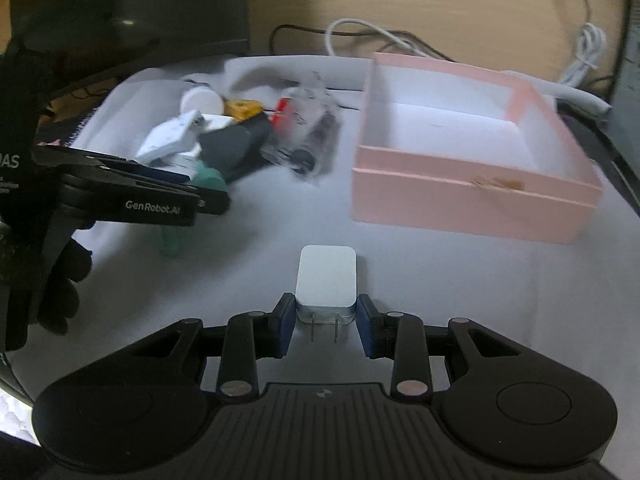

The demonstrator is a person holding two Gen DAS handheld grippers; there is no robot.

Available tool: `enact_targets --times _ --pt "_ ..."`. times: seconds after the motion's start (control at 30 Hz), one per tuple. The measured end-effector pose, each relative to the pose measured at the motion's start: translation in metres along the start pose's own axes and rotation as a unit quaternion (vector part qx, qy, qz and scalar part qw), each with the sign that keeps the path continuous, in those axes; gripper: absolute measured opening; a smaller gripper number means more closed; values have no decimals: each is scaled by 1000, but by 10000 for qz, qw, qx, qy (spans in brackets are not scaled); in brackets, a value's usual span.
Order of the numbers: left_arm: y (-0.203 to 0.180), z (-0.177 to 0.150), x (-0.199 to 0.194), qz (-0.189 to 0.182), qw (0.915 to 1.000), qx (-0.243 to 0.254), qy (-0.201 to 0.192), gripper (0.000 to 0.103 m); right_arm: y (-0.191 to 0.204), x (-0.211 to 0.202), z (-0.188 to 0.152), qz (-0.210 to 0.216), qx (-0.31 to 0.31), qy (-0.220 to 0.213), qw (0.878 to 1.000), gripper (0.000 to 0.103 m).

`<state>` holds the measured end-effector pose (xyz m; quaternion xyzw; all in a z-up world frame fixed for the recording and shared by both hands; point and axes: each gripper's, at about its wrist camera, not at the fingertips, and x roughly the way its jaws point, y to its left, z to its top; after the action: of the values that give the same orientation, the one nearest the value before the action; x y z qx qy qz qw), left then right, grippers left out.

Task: Organize rigid objects
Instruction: 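Grasp the white square power adapter with the right tool while the left grasps the teal stand, then lower the adapter and teal stand into the pink box and open both tools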

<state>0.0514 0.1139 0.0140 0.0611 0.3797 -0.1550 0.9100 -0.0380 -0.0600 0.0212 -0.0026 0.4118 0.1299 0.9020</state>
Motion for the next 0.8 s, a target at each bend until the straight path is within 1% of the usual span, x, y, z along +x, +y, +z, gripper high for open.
enact_targets --times 0.07,0.2,0.3,0.33,0.37,0.4,0.43,0.53,0.6,0.7,0.77,0.8 --pt "1 0 -1 -16 10000 -38 -1 44 -2 -1 -3 -55 5 -25 10000 32" --pt "6 4 -1 -46 9995 -302 56 44 -2 5 -2 -112 40 -24 9999 34" --pt "3 3 -2 -5 9997 -252 33 44 0 12 2 -148 86 -78 9998 34" --pt "2 2 -3 5 9998 -187 6 40 0 14 3 -153 85 -93 9998 34" --pt "2 0 -4 42 9999 -100 -43 32 0 15 5 -150 84 -104 9998 34" --pt "2 -2 -6 60 9999 -48 -89 29 0 16 7 -128 83 -93 9998 33" --pt "2 -4 -7 26 9999 -25 -107 22 0 16 8 -105 68 -53 9999 33" --pt "2 -9 -14 -140 9998 60 -109 21 -3 9 10 -4 -39 62 10000 32" --pt "-1 -15 -20 -255 9995 116 -120 21 -8 -2 10 2 -98 65 9999 32" --pt "-11 -22 -34 -562 9982 176 -145 20 -22 -24 9 -65 -92 -46 9999 32" --pt "-23 -23 -48 -799 9963 253 -178 14 -36 -42 10 -166 -41 -155 9997 32" --pt "-28 -21 -53 -916 9953 245 -198 14 -43 -50 10 -239 -14 -214 9995 32"
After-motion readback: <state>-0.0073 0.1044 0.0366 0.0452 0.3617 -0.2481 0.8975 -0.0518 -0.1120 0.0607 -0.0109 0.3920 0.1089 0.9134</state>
